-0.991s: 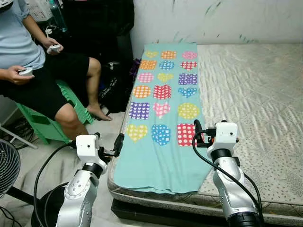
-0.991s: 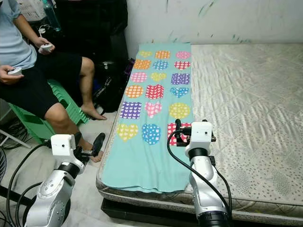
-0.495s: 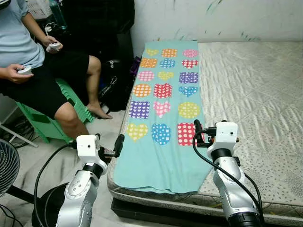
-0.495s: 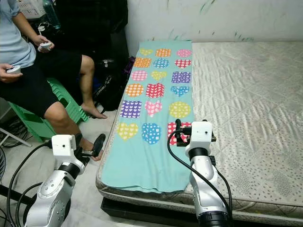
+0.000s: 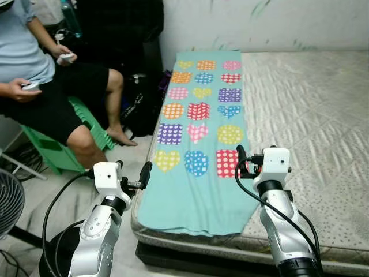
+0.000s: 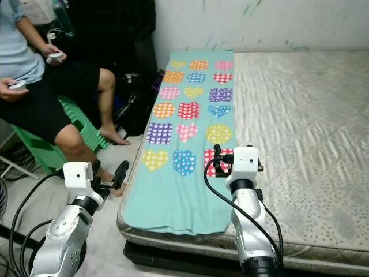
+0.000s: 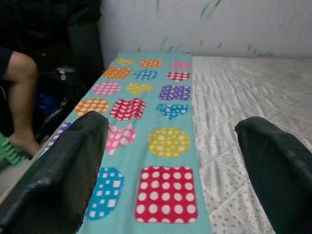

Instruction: Clean up the room

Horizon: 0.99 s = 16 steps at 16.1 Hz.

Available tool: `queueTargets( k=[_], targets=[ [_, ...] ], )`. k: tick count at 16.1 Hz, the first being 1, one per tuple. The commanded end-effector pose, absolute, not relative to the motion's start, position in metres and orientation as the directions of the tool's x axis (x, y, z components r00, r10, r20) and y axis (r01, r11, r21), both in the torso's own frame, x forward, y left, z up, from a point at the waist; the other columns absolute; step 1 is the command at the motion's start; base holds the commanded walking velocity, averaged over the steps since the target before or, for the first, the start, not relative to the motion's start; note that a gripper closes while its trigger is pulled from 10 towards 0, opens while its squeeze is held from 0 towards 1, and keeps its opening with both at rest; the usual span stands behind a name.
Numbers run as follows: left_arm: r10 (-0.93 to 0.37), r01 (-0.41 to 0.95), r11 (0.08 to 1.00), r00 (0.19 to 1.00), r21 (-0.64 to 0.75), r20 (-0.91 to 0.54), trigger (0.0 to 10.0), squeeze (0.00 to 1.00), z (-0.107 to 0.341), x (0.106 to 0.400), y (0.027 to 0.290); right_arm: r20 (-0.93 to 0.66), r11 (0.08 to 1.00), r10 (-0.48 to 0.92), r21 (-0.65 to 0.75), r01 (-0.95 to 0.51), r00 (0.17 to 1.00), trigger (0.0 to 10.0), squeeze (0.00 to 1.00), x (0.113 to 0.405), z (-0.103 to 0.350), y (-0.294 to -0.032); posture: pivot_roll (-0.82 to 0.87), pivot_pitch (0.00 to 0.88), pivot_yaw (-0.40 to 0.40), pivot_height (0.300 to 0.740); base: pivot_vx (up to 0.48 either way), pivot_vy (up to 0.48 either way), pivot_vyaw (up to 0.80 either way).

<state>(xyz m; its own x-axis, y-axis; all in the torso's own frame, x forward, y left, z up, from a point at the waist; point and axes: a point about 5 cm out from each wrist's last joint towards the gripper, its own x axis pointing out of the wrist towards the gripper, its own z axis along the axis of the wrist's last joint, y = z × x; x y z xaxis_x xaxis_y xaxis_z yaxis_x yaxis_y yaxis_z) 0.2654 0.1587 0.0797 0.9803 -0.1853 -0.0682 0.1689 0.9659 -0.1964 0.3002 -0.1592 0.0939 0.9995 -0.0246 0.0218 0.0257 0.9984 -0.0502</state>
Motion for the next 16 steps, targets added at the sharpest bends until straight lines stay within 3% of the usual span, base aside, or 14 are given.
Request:
queueTargets(
  k=[1, 8, 16],
  targets=[
    [-0.169, 0.152, 0.970, 0.982, -0.187, -0.079, 10.0, 0.00, 0.0788, 0.2652, 0.1631, 0.016, 0.999, -0.009, -0.044, 0.010, 1.000, 10.0, 0.00, 0.3009, 0.0940, -0.1552, -0.07, 0.049, 0.111, 0.655, 0.000, 0.000, 0.00],
    [-0.171, 0.153, 0.970, 0.982, -0.188, -0.081, 10.0, 0.00, 0.0781, 0.2654, 0.1624, 0.015, 0.999, -0.006, -0.046, 0.007, 1.000, 10.0, 0.00, 0.3007, 0.0934, -0.1550, -0.07, 0.046, 0.110, 0.575, 0.000, 0.000, 0.00],
    [-0.179, 0.161, 0.965, 0.981, -0.207, -0.073, 10.0, 0.00, 0.0787, 0.2648, 0.1615, 0.007, 0.999, -0.005, -0.040, 0.005, 1.000, 10.0, 0.00, 0.3005, 0.0923, -0.1547, -0.07, 0.048, 0.110, 0.575, 0.000, 0.000, 0.00]
  ],
)
